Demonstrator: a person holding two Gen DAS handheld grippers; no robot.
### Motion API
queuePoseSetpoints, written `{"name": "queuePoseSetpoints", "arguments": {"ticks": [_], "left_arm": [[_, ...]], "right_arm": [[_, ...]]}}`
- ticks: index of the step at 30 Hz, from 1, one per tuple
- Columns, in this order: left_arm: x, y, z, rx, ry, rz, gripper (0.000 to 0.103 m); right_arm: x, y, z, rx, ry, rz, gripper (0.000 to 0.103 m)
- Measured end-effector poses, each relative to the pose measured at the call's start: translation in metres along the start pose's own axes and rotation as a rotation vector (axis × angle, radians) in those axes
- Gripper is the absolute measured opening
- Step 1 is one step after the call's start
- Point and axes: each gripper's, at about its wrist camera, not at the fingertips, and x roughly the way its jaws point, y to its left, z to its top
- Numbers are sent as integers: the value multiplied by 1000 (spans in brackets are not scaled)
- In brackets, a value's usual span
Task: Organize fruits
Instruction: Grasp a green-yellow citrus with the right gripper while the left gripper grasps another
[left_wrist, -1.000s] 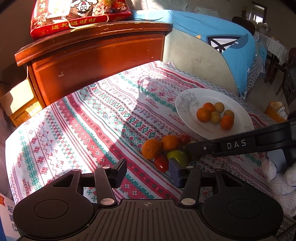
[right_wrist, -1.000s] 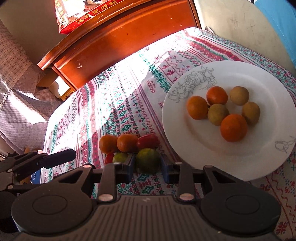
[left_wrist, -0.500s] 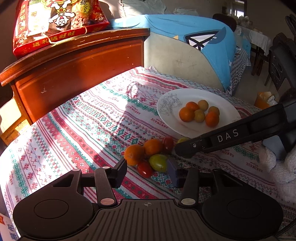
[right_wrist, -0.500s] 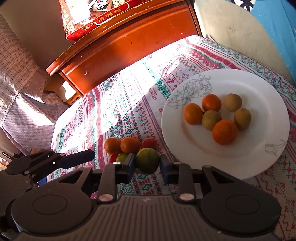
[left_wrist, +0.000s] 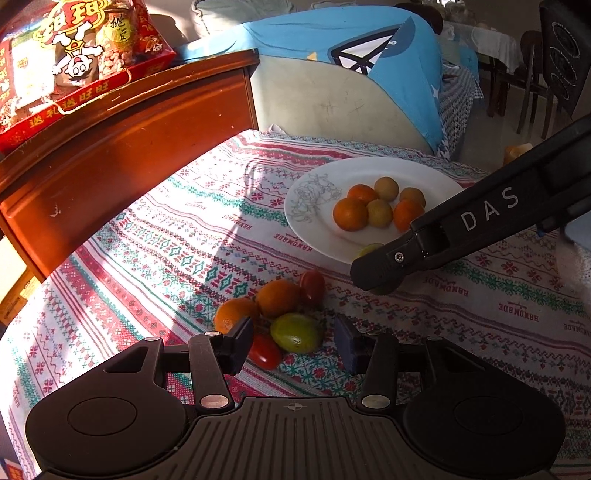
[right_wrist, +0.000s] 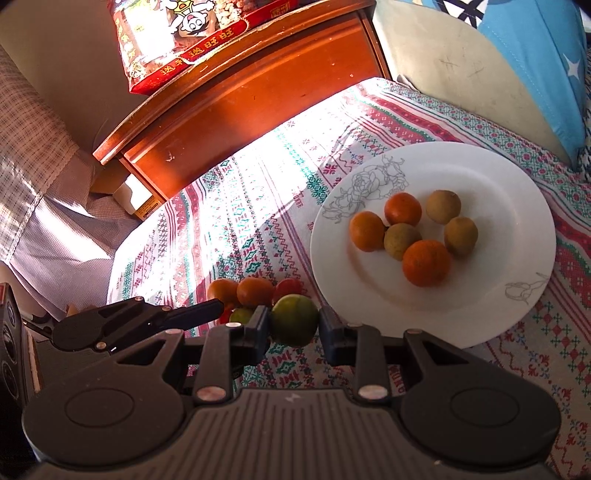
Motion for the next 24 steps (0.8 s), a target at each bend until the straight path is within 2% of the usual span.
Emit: {"name": "queuePoseSetpoints", "arguments": {"ticks": [7, 13, 24], "left_arm": [[7, -5, 0, 24, 1, 6, 44], [7, -6, 0, 30, -3, 6, 32], [-3, -3, 3, -21, -13, -25, 31]], "right_arm": [[-1, -1, -1, 2, 1, -10, 30], [0, -1, -1, -1, 2, -13, 30], [-9, -4, 5, 13, -31, -1, 30]]}}
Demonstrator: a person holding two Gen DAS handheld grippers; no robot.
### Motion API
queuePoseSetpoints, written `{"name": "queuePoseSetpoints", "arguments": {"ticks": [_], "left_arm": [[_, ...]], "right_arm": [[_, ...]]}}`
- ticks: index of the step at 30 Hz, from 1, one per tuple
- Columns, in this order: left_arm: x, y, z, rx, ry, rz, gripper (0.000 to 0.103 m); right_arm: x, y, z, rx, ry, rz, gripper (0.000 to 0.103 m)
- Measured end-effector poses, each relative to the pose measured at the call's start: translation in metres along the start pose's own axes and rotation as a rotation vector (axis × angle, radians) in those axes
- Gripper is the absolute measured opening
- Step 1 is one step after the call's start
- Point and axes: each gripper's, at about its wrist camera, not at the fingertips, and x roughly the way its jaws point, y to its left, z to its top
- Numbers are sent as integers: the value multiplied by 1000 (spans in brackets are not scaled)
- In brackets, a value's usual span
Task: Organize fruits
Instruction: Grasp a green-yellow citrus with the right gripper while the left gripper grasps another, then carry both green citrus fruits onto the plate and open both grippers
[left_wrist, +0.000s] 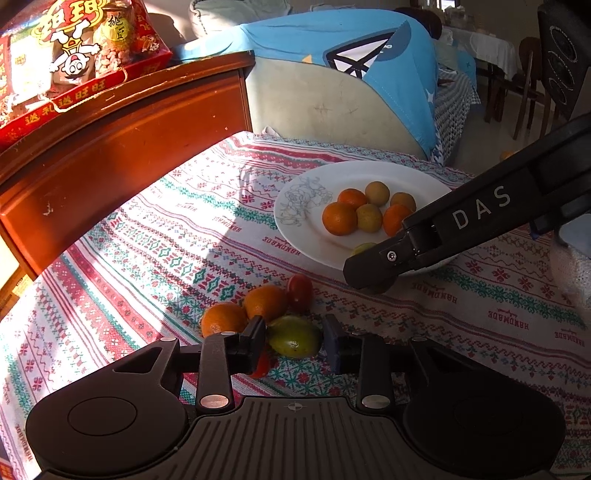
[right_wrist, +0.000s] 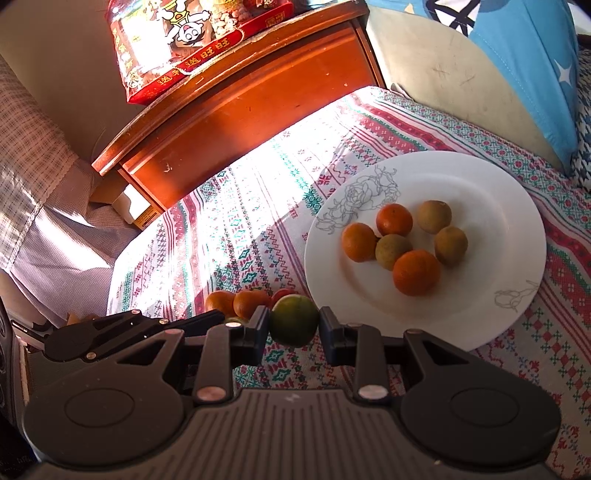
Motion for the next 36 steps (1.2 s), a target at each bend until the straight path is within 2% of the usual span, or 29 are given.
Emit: {"name": "queuePoseSetpoints", "arguments": {"ticks": [10, 17, 26, 36], "left_arm": [[-18, 6, 28, -69, -90, -15, 31], [-13, 15, 53, -167, -124, -38, 31], [23, 18, 75, -326, -86, -76, 31], [62, 16, 91, -413, -47, -69, 31]], "right_arm": [[-28, -20, 30, 55, -131, -32, 30], [-45, -48, 44, 124, -203, -87, 30], [-37, -82, 44, 261, -197, -163, 30], [-28, -96, 42, 353, -174, -217, 30]]}}
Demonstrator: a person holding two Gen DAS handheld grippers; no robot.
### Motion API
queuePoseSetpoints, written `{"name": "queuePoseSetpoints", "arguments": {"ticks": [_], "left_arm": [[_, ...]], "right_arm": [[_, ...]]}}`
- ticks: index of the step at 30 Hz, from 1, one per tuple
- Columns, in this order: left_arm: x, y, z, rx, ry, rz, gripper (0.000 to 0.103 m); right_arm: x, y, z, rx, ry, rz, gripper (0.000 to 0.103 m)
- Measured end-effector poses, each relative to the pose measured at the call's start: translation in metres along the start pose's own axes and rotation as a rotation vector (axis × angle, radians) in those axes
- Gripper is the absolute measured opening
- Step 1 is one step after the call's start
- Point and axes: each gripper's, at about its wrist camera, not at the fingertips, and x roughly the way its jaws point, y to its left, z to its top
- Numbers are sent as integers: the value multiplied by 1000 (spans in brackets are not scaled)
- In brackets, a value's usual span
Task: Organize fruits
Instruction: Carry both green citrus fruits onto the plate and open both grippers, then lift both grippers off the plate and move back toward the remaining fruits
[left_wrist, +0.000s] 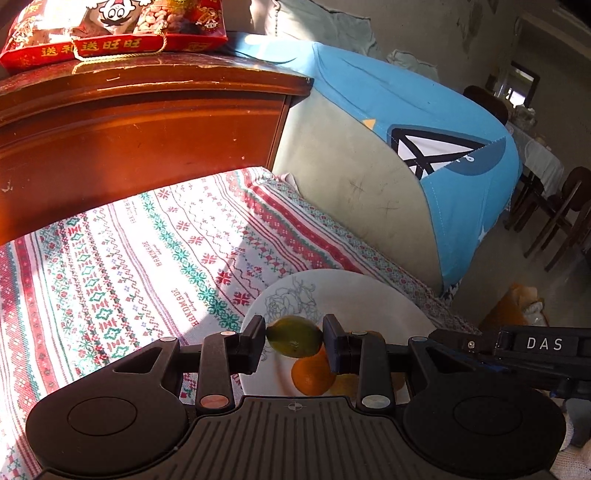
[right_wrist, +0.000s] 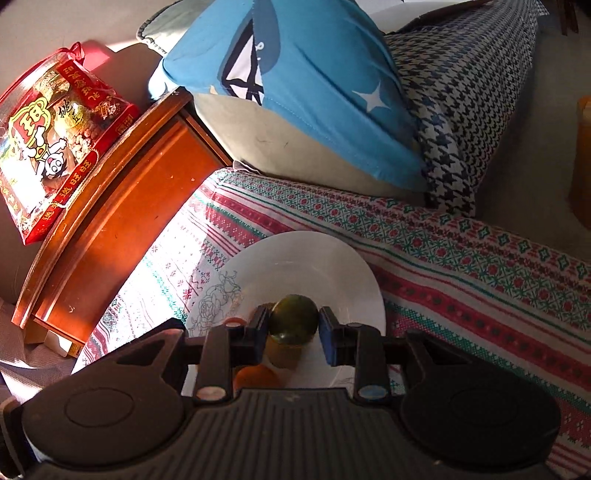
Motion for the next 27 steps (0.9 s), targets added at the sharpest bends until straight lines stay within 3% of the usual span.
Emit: {"name": "queuePoseSetpoints", "arguments": {"ticks": [11, 20, 27], "left_arm": [[25, -5, -2, -12, 36, 24, 31], [2, -10, 13, -22, -2, -2, 43], [-22, -2, 20, -17, 1, 11, 48]], "right_arm": [[6, -1, -3, 9, 5, -32, 32], [-2, 6, 1, 10, -19, -4, 32], [-14, 27, -10, -103, -38, 15, 33]]}}
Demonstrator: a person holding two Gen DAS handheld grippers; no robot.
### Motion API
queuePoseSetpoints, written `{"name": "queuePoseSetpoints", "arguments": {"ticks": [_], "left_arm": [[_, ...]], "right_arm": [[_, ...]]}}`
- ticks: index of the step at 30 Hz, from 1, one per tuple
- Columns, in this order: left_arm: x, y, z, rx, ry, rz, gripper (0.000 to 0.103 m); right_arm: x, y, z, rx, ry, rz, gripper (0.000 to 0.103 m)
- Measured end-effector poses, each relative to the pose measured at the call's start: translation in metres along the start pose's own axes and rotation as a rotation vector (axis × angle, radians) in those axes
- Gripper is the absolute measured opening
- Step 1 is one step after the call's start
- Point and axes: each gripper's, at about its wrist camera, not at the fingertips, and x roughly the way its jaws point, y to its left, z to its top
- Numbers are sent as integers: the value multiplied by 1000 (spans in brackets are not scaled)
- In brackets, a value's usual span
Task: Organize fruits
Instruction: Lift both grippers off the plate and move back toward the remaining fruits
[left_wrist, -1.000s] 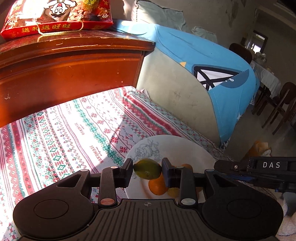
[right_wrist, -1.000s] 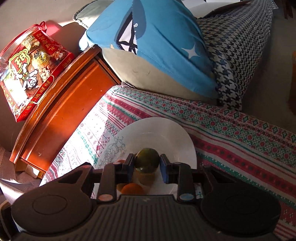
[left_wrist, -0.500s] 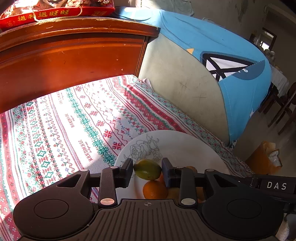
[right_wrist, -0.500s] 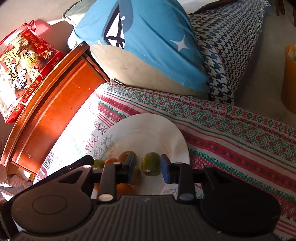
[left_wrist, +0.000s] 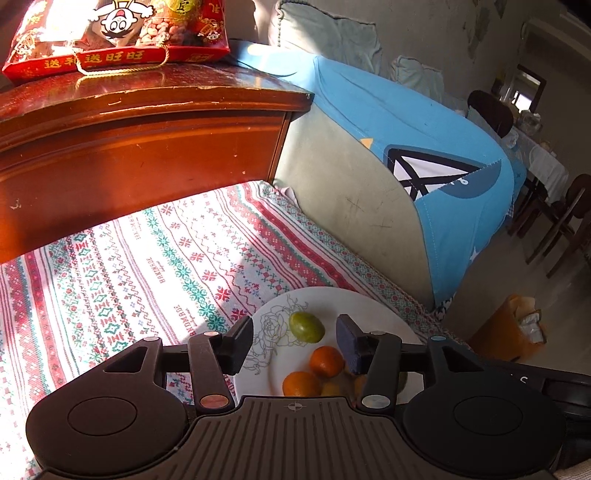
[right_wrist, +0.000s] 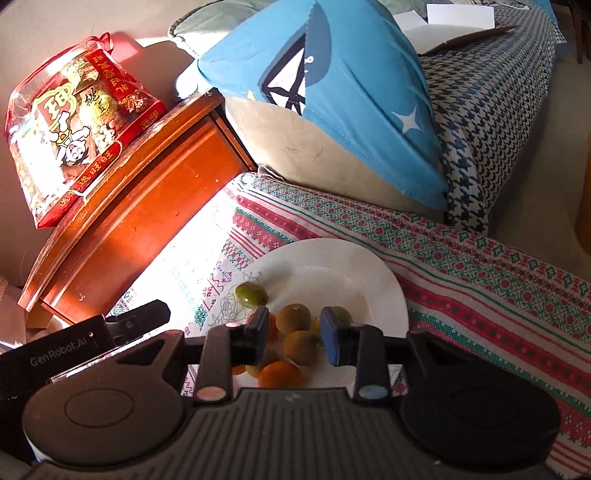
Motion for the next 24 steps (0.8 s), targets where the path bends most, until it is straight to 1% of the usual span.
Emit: {"name": "queuePoseSetpoints", "arguments": {"ticks": [13, 17, 21, 24], "left_arm": [[-49, 40, -3, -35, 11, 65, 49], [-63, 51, -6, -33, -4, 78, 49], [-71, 58, -9, -25, -12, 110, 49], [-75, 66, -12, -33, -10, 113, 49]], "right_arm": [[-22, 44, -26, -126, 0, 97, 36], [-21, 53, -40, -141, 26, 122, 36], [-20, 59, -55, -154, 49, 126, 36], [-18, 61, -66, -158, 67, 126, 36]]}}
